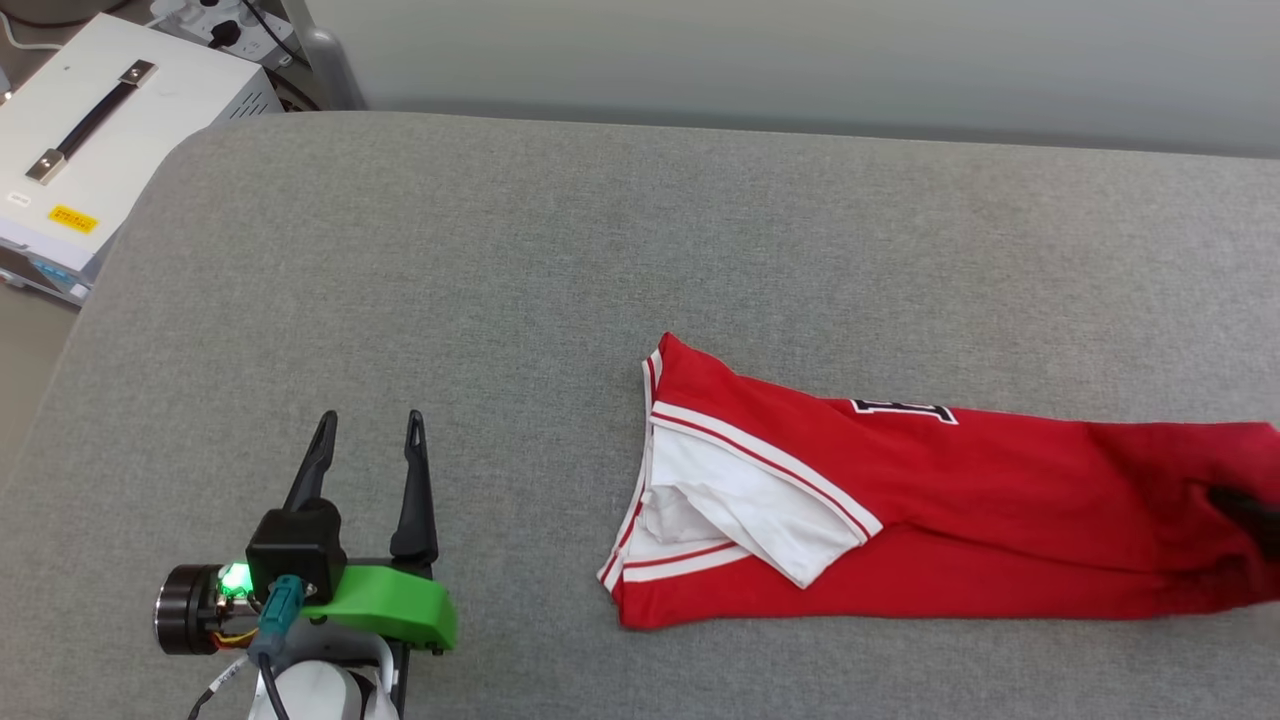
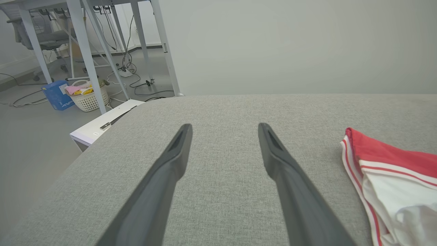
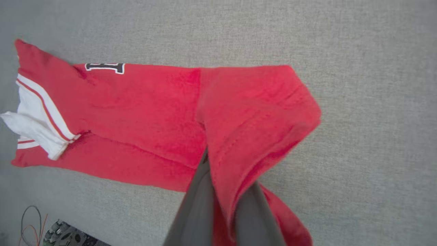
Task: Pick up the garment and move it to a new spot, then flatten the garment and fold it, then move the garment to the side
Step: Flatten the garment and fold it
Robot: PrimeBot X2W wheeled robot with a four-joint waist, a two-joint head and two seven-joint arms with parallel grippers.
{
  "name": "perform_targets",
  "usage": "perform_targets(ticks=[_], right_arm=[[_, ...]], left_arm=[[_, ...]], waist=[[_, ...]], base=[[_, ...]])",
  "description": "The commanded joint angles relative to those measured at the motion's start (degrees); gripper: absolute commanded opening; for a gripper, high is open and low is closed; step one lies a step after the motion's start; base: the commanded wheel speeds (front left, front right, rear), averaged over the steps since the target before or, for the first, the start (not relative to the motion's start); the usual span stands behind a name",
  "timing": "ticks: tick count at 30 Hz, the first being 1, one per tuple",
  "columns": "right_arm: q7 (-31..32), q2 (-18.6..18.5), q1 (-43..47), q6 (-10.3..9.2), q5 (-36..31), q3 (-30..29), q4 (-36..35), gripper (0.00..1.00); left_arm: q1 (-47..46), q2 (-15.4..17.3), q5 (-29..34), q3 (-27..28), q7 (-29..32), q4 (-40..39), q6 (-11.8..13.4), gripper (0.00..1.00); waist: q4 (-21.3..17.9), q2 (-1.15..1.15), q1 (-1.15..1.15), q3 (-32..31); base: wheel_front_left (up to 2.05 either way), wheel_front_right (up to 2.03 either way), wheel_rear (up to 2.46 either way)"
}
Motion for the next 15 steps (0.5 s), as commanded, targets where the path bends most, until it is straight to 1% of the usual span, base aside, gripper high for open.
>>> perform_targets(ticks=[1, 4, 8, 11, 15], right_arm=[[1.0, 0.5, 0.5, -0.04, 0.1, 0.8, -2.4, 0.0], [3.1, 2.2, -0.2, -0.04, -0.4, 2.2, -7.9, 0.0], [5.8, 5.1, -3.4, -0.04, -3.3, 6.2, -13.4, 0.0], [7.8, 7.6, -7.6, -0.04, -5.4, 10.5, -14.9, 0.0], [9.5, 10.6, -14.2, -0.04, -7.7, 17.5, -14.1, 0.0]], left_arm=[[0.7, -0.4, 0.7, 0.6, -0.3, 0.1, -0.4, 1.0], [0.3, -1.0, 1.2, 1.1, -0.3, 0.1, -1.0, 1.0], [-0.3, -1.9, 1.9, 1.7, -0.3, 0.3, -1.9, 1.0], [-1.1, -2.7, 2.4, 2.1, -0.3, 0.5, -2.6, 1.0], [-2.2, -3.5, 3.1, 2.6, -0.3, 0.8, -3.5, 1.0]], waist=[[0.0, 0.0, 0.0, 0.2], [0.3, 0.0, 0.0, 0.6], [0.9, 0.0, 0.0, 1.7], [1.5, 0.0, 0.0, 2.7], [2.3, 0.0, 0.0, 4.0]], base=[[0.0, 0.0, 0.0], [0.0, 0.0, 0.0], [0.0, 0.0, 0.0], [0.0, 0.0, 0.0], [0.0, 0.0, 0.0]])
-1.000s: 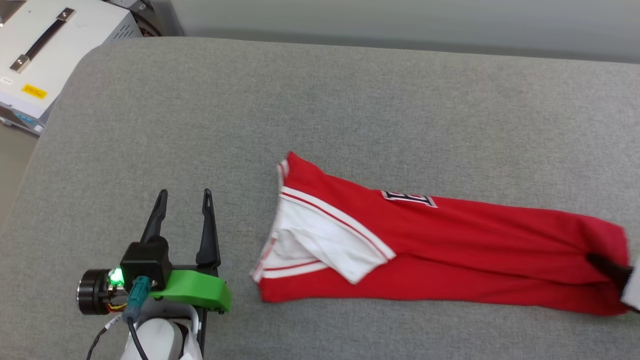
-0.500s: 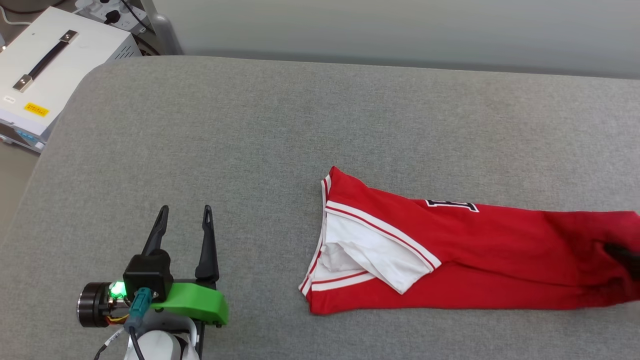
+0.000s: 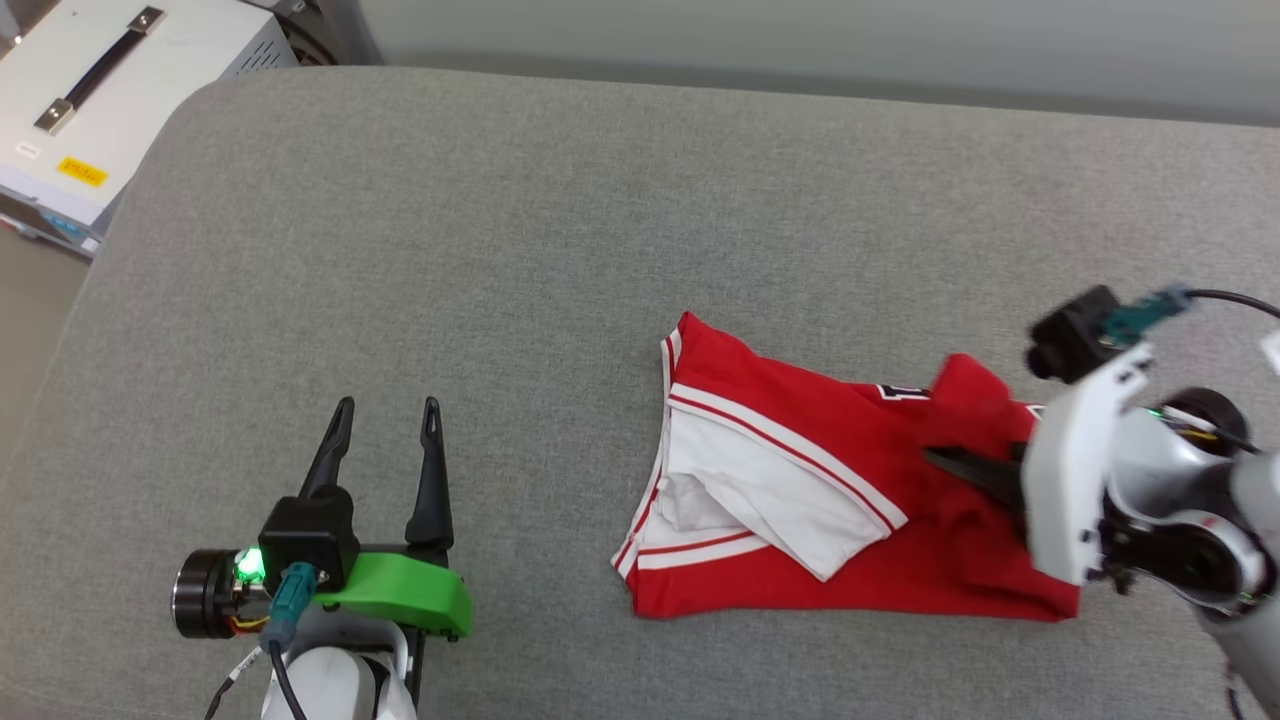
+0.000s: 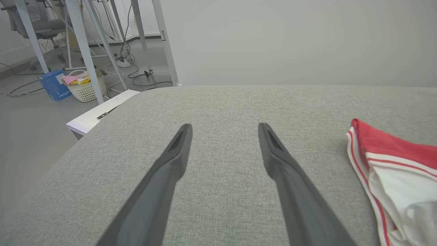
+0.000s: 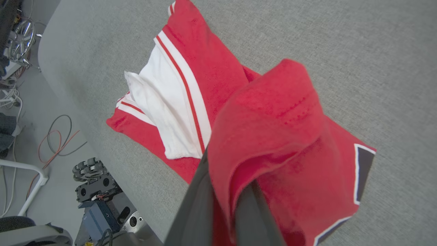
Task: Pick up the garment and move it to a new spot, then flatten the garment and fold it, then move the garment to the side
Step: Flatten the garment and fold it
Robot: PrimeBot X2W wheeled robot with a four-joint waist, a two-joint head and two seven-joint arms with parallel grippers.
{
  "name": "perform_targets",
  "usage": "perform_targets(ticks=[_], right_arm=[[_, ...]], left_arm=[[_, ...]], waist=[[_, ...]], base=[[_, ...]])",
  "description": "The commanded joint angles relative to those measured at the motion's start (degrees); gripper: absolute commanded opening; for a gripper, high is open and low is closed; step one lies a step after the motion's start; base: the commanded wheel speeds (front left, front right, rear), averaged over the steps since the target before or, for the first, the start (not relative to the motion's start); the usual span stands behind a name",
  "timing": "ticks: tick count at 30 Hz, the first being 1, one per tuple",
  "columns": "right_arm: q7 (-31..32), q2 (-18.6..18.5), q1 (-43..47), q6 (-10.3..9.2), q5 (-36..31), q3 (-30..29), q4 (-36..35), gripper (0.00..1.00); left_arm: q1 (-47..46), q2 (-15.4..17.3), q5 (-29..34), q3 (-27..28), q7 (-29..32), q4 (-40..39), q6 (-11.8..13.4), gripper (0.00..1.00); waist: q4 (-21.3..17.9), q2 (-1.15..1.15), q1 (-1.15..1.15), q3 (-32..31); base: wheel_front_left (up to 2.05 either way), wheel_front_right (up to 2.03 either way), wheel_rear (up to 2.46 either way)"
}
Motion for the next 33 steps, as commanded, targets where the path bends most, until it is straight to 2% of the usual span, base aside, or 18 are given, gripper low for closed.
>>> perform_targets(ticks=[1, 6, 10, 15, 19, 20, 21, 22, 26, 27, 28, 33], right_arm=[[0.3, 1.2, -2.8, -0.04, -1.1, 2.2, 0.7, 0.0], [-0.7, 7.0, -11.5, -0.04, -2.7, 10.6, 6.5, 0.0], [-2.1, 10.7, -15.2, -0.04, -2.4, 15.0, 13.4, 0.0], [-4.9, 13.0, -16.7, -0.04, -1.9, 19.4, 22.4, 0.0], [-10.1, 13.3, -17.3, -0.04, -1.9, 21.5, 25.8, 0.0], [-11.4, 13.4, -17.3, -0.04, -1.6, 21.8, 25.8, 0.11], [-13.0, 13.1, -17.4, -0.04, -1.4, 22.2, 25.4, 0.84], [-14.2, 12.8, -17.4, -0.04, -1.0, 22.5, 24.8, 1.0], [-21.0, 10.4, -17.2, -0.04, 0.0, 21.4, 21.2, 1.0], [-26.5, 8.3, -16.6, -0.04, -0.6, 19.3, 18.9, 1.0], [-28.7, 7.8, -16.4, -0.04, -1.4, 18.2, 18.6, 1.0], [-41.4, 6.2, -14.2, -0.04, -10.5, 12.0, 18.7, 1.0]], left_arm=[[-1.5, -0.5, 0.8, 0.4, -0.3, 0.2, -0.4, 1.0], [-3.0, -1.5, 1.4, 1.0, -0.3, 0.8, -1.4, 1.0], [-4.2, -2.4, 1.7, 1.4, -0.3, 1.2, -2.1, 1.0], [-4.8, -3.2, 2.1, 1.8, -0.3, 2.0, -2.8, 1.0], [-4.6, -3.6, 2.2, 2.7, -0.3, 2.5, -3.1, 1.0], [-4.4, -3.7, 2.3, 3.0, -0.3, 2.6, -3.1, 1.0], [-4.2, -3.7, 2.4, 3.2, -0.3, 2.7, -3.2, 1.0], [-4.0, -3.8, 2.5, 3.4, -0.3, 2.8, -3.4, 1.0], [-2.9, -3.8, 3.1, 4.4, -0.3, 3.0, -3.7, 1.0], [-2.1, -3.7, 3.5, 5.1, -0.3, 2.9, -3.8, 1.0], [-1.8, -3.7, 3.6, 5.4, -0.3, 2.9, -3.8, 1.0], [-0.8, -3.5, 3.9, 6.4, -0.3, 2.6, -4.1, 1.0]], waist=[[0.7, 0.0, 0.0, 1.2], [1.5, 0.0, 0.0, 3.1], [2.2, 0.0, 0.0, 4.1], [2.8, 0.0, 0.0, 4.7], [2.5, 0.0, 0.0, 4.2], [2.3, 0.0, 0.0, 3.9], [2.1, 0.0, 0.0, 3.5], [1.9, 0.0, 0.0, 3.1], [0.3, 0.0, 0.0, 1.0], [-1.0, 0.0, 0.0, -0.6], [-1.5, 0.0, 0.0, -1.2], [-3.6, 0.0, 0.0, -3.3]], base=[[0.0, 0.0, 0.0], [0.0, 0.0, 0.0], [0.0, 0.0, 0.0], [0.0, 0.0, 0.0], [0.0, 0.0, 0.0], [0.0, 0.0, 0.0], [0.0, 0.0, 0.0], [0.0, 0.0, 0.0], [0.0, 0.0, 0.0], [0.0, 0.0, 0.0], [0.0, 0.0, 0.0], [0.0, 0.0, 0.0]])
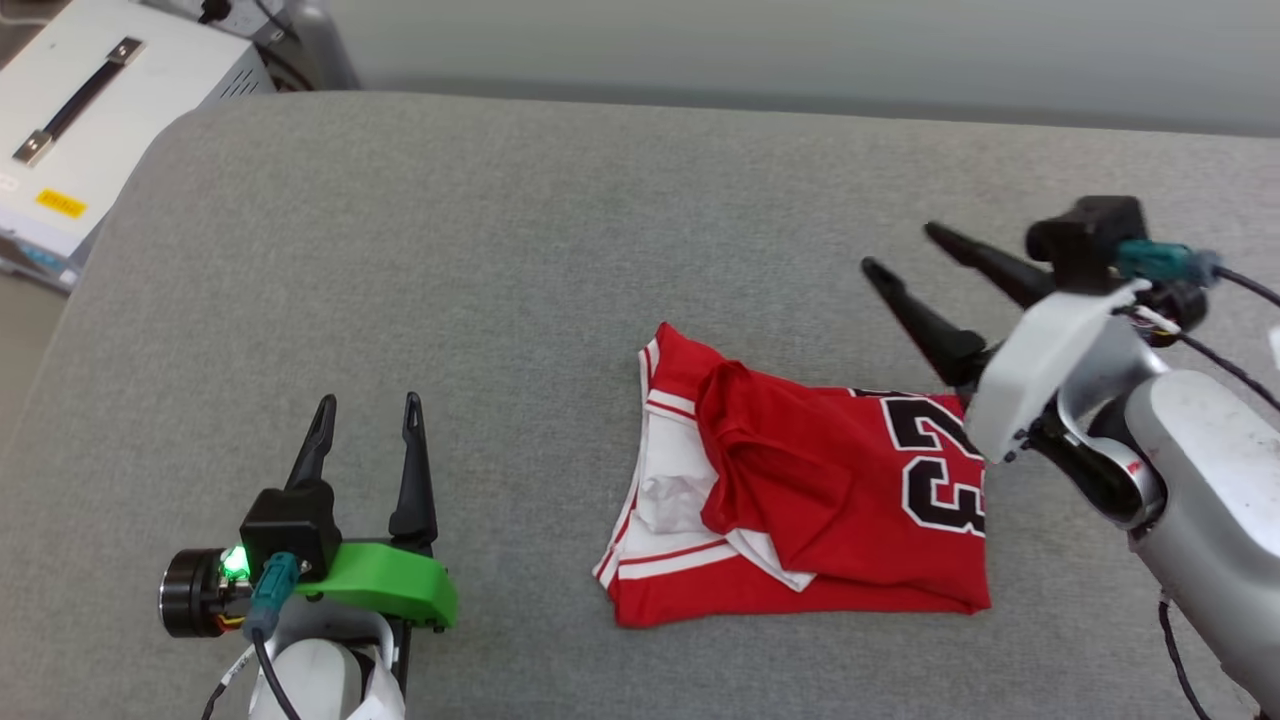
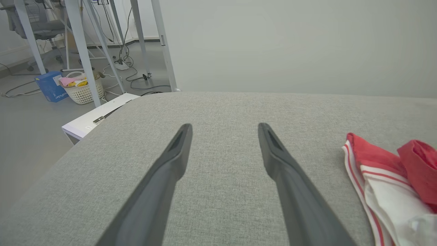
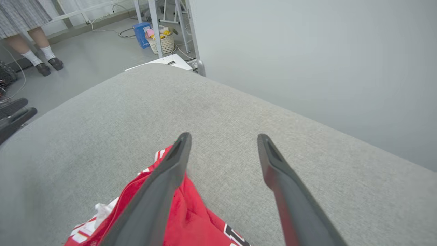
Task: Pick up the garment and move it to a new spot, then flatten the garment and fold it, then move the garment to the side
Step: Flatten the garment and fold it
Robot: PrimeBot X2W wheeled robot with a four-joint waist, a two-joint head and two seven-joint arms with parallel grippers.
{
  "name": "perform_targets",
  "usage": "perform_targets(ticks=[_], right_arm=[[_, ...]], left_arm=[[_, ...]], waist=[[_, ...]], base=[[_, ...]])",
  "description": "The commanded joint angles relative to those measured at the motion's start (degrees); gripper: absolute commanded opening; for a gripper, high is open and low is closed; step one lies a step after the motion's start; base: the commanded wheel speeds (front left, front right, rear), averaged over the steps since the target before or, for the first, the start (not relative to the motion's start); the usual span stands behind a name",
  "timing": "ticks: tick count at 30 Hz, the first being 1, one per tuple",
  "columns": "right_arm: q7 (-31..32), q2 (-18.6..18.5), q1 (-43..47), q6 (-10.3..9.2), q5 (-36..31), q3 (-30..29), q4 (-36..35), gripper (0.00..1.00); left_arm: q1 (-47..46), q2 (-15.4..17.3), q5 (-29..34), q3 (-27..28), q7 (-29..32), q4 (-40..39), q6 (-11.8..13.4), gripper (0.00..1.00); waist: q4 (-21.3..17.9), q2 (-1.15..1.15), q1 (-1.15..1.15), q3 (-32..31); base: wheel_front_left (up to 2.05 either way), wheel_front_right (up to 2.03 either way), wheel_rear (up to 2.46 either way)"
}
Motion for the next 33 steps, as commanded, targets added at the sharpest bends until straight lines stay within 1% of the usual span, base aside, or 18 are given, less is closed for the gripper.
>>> perform_targets(ticks=[1, 5, 6, 9, 12, 18, 21, 24, 25, 29, 33], right_arm=[[-3.1, -0.1, 1.8, -0.04, -3.3, -0.9, 0.1, 1.0], [-10.7, 1.2, 5.5, -0.04, -9.3, -5.9, 1.1, 1.0], [-12.4, 2.1, 6.7, -0.04, -10.1, -7.6, 1.5, 1.0], [-16.1, 3.4, 9.7, -0.04, -13.1, -11.3, 1.8, 1.0], [-18.2, 5.6, 13.3, -0.04, -15.0, -16.2, 1.7, 1.0], [-19.4, 9.5, 21.5, -0.04, -18.3, -25.2, -0.7, 1.0], [-19.6, 10.9, 25.5, -0.04, -20.3, -27.9, -2.6, 1.0], [-19.6, 12.3, 29.6, -0.04, -22.5, -30.3, -5.8, 1.0], [-19.6, 13.6, 32.4, -0.04, -23.8, -32.1, -7.8, 1.0], [-19.6, 16.1, 36.9, -0.04, -25.2, -34.3, -10.6, 1.0], [-19.6, 17.5, 39.6, -0.04, -26.1, -35.1, -10.9, 1.0]], left_arm=[[0.9, 0.1, 0.5, 0.5, -0.3, -0.3, -0.1, 1.0], [2.5, -0.1, 0.4, 1.4, -0.3, -1.3, 0.5, 1.0], [2.9, -0.2, 0.2, 1.7, -0.3, -1.5, 0.6, 1.0], [3.8, -0.3, -0.2, 2.1, -0.3, -2.0, 0.5, 1.0], [4.8, -0.4, -0.3, 2.4, -0.3, -2.5, 0.4, 1.0], [6.6, -0.6, -0.3, 2.6, -0.3, -3.6, 0.3, 1.0], [7.5, -0.7, -0.2, 2.4, -0.3, -4.0, 0.3, 1.0], [8.5, -0.8, -0.1, 2.0, -0.3, -4.5, 0.3, 1.0], [9.0, -0.8, 0.0, 1.6, -0.3, -4.7, 0.3, 1.0], [10.1, -0.9, 0.1, 1.1, -0.3, -5.2, 0.5, 1.0], [10.9, -1.0, 0.2, 0.6, -0.3, -5.2, 0.6, 1.0]], waist=[[-2.3, 0.0, 0.0, -2.2], [-3.9, 0.0, 0.0, -3.4], [-4.3, 0.0, 0.0, -3.6], [-5.1, 0.0, 0.0, -4.3], [-5.8, 0.0, 0.0, -5.0], [-6.5, 0.0, 0.0, -6.2], [-6.6, 0.0, 0.0, -6.8], [-6.4, 0.0, 0.0, -7.4], [-6.2, 0.0, 0.0, -7.6], [-5.8, 0.0, 0.0, -7.9], [-5.4, 0.0, 0.0, -8.0]], base=[[0.0, 0.0, 0.0], [0.0, 0.0, 0.0], [0.0, 0.0, 0.0], [0.0, 0.0, 0.0], [0.0, 0.0, 0.0], [0.0, 0.0, 0.0], [0.0, 0.0, 0.0], [0.0, 0.0, 0.0], [0.0, 0.0, 0.0], [0.0, 0.0, 0.0], [0.0, 0.0, 0.0]])
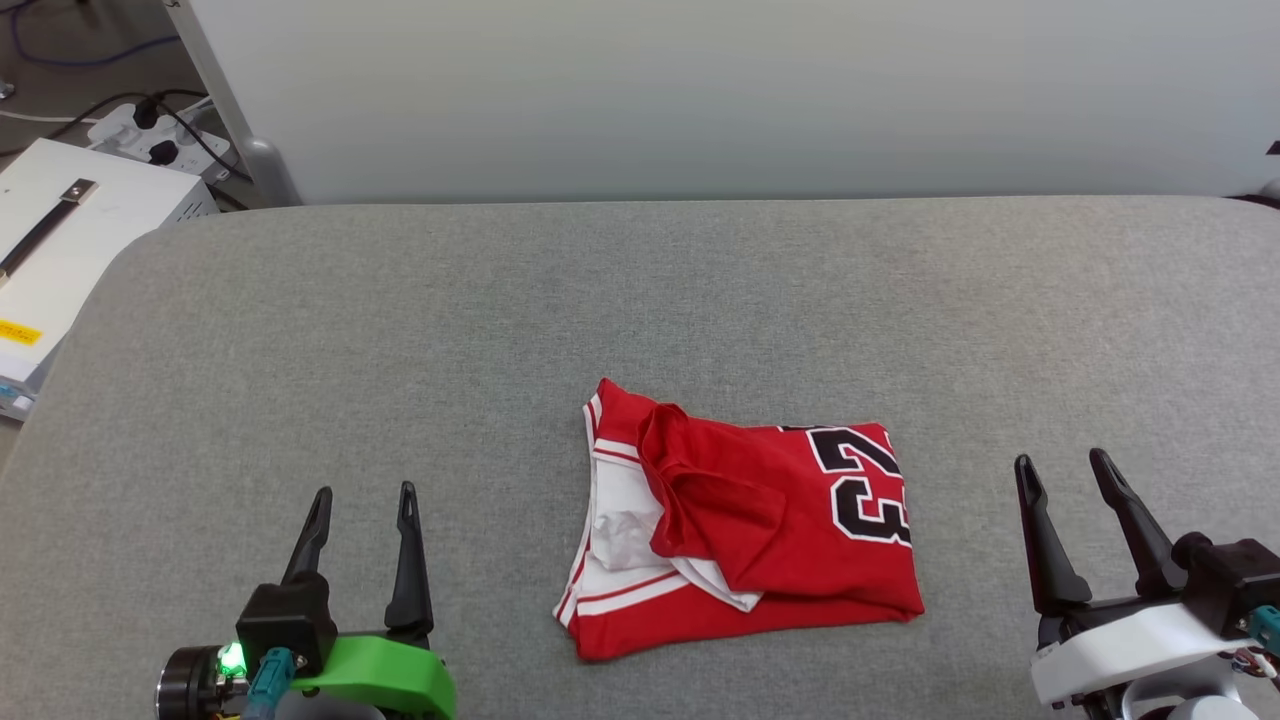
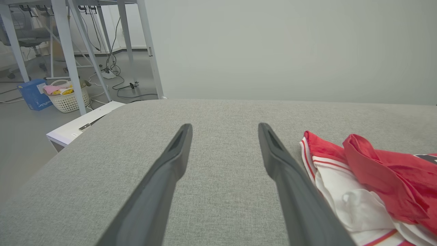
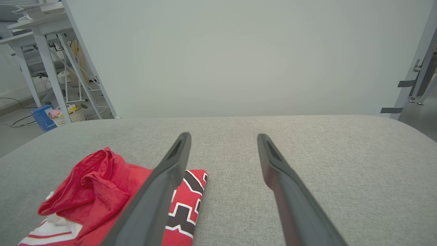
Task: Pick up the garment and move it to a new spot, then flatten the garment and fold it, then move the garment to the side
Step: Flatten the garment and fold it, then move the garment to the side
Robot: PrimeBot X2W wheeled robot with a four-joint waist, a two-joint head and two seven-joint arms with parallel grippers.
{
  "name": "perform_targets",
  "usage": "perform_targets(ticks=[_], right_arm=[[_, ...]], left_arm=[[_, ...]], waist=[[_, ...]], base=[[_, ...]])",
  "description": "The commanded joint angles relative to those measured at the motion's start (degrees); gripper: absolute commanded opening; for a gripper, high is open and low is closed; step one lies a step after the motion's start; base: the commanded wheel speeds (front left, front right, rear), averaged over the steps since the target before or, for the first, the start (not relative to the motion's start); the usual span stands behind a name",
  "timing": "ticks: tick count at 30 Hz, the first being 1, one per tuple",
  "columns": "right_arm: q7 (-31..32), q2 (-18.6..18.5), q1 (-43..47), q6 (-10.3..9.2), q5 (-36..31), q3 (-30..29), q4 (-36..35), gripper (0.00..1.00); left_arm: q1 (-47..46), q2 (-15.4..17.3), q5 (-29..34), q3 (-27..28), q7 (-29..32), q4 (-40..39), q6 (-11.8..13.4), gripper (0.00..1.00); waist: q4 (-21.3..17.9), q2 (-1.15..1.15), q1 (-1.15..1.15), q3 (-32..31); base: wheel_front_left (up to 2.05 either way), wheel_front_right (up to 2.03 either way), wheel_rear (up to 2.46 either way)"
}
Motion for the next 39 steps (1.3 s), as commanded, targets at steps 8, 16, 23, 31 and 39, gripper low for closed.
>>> perform_targets(ticks=[8, 16, 23, 31, 39], right_arm=[[-0.3, 0.0, -0.2, -0.04, -1.5, -0.9, -0.3, 1.0], [0.5, -6.6, -9.4, -0.04, -0.9, -0.4, -2.1, 1.0], [14.1, -15.4, -18.9, -0.04, 1.4, 6.2, -2.4, 1.0], [40.2, -22.2, -25.5, -0.04, 13.3, 15.5, -3.1, 1.0], [63.6, -25.0, -25.6, -0.04, 28.6, 16.7, -0.2, 1.0]], left_arm=[[1.1, -0.3, 0.8, -0.5, -0.3, 0.5, 0.4, 1.0], [-0.5, -0.4, 0.9, -1.1, -0.3, 0.5, 0.2, 1.0], [-1.5, -0.4, 1.0, -1.7, -0.3, 0.4, 0.4, 1.0], [-2.8, -0.5, 0.6, -2.4, -0.3, 0.5, 0.7, 1.0], [-5.0, -0.6, -0.3, -3.7, -0.3, 0.9, 0.9, 1.0]], waist=[[0.7, 0.0, 0.0, 0.0], [2.3, 0.0, 0.0, 1.5], [3.9, 0.0, 0.0, 3.2], [5.1, 0.0, 0.0, 5.1], [7.1, 0.0, 0.0, 7.7]], base=[[0.0, 0.0, 0.0], [0.0, 0.0, 0.0], [0.0, 0.0, 0.0], [0.0, 0.0, 0.0], [0.0, 0.0, 0.0]])
